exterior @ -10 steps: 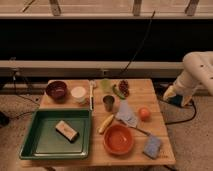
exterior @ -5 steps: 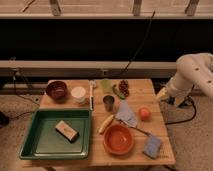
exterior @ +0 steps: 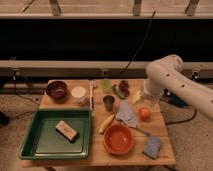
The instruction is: Place eraser in paper cup
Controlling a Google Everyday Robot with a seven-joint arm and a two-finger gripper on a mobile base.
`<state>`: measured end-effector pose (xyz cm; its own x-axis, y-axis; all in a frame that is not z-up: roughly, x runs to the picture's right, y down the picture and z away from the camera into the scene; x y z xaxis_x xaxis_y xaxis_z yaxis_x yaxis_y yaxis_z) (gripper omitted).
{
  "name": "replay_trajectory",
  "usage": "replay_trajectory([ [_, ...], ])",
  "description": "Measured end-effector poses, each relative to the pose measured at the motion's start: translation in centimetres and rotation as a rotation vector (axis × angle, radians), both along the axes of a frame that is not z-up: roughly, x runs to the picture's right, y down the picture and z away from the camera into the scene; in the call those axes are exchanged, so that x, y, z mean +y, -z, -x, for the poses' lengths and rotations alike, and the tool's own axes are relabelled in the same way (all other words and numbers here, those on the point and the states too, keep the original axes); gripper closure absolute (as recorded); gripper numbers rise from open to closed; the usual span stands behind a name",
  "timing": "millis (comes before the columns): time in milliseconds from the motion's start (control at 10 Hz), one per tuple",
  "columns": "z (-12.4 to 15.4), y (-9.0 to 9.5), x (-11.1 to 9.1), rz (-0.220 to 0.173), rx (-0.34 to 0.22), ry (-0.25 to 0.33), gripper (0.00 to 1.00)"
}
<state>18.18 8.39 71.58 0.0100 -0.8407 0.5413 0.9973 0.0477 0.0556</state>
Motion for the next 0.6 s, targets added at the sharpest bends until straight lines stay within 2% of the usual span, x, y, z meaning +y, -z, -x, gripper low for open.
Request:
replay_trajectory([
  [400,9.3,-0.1,1.6,-0.058,-0.155,0.157,0.38],
  [600,12.6,-0.3,2.3,-0.084,-0.230,0.225,0.38],
])
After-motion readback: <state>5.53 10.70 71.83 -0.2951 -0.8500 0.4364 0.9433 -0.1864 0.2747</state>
